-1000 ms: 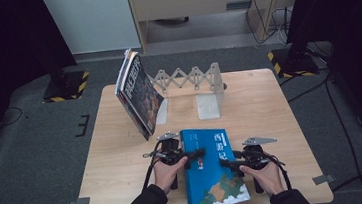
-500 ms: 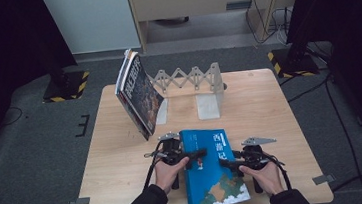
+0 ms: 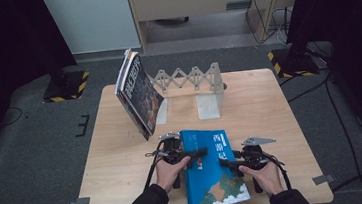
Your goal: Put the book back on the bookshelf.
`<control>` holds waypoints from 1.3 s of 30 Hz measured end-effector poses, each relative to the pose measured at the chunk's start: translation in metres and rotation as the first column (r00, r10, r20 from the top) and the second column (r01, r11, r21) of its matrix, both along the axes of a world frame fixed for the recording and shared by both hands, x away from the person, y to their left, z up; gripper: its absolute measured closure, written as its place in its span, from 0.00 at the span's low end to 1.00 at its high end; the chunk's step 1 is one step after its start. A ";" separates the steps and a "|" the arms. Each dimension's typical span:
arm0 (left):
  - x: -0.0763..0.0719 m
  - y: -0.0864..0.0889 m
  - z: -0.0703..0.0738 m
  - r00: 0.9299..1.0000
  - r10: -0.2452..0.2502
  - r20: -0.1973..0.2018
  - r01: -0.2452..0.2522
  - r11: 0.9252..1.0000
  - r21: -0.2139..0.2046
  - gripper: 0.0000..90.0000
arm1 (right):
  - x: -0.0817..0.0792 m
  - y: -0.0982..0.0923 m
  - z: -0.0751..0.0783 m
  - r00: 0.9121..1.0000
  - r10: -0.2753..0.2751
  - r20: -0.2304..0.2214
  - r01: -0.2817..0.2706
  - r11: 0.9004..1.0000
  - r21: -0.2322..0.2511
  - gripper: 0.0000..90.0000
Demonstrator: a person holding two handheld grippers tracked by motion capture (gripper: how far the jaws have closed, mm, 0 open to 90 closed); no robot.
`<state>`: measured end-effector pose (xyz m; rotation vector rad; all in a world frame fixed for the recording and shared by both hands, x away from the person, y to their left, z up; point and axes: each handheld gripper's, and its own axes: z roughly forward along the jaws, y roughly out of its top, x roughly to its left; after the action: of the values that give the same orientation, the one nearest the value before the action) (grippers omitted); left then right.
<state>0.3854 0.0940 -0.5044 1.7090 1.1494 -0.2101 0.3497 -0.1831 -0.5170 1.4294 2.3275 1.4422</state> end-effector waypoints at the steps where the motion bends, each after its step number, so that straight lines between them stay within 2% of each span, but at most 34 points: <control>1: 0.000 0.000 0.000 1.000 0.005 -0.008 -0.005 1.000 0.000 0.39 | 0.000 0.000 0.000 1.000 0.002 -0.002 -0.002 1.000 0.001 0.36; 7: 0.002 0.000 -0.001 0.999 0.028 -0.035 -0.028 1.000 -0.011 0.44 | 0.000 0.000 0.000 1.000 -0.003 -0.006 0.003 1.000 -0.004 0.36; 14: 0.003 -0.003 -0.003 0.999 0.045 -0.030 -0.046 0.999 -0.027 0.40 | 0.000 -0.001 0.001 1.000 -0.003 -0.004 0.003 1.000 -0.006 0.36; 24: 0.005 -0.003 -0.005 0.995 0.063 -0.074 -0.062 0.998 0.008 0.43 | 0.000 0.000 0.001 1.000 0.002 0.005 -0.002 1.000 -0.014 0.36; 27: 0.006 -0.001 -0.005 0.991 0.074 -0.112 -0.077 0.997 -0.018 0.50 | 0.000 0.000 0.001 1.000 0.001 0.002 -0.001 1.000 -0.013 0.36; 30: 0.005 0.000 -0.004 0.987 0.088 -0.131 -0.095 0.994 -0.045 0.58 | 0.001 -0.001 0.001 1.000 0.006 0.003 -0.006 1.000 -0.013 0.36; 32: 0.003 0.001 0.000 0.987 0.092 -0.131 -0.100 0.994 -0.054 0.62 | 0.001 -0.002 0.001 1.000 0.007 -0.002 -0.007 1.000 -0.001 0.36; 39: 0.003 0.003 0.011 0.994 0.069 -0.080 -0.073 0.996 -0.043 0.65 | 0.002 -0.002 -0.001 1.000 0.010 0.012 -0.011 0.999 0.041 0.34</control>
<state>0.3881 0.0969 -0.4935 1.6286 1.2519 -0.2598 0.3515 -0.1852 -0.5182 1.4165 2.3147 1.5060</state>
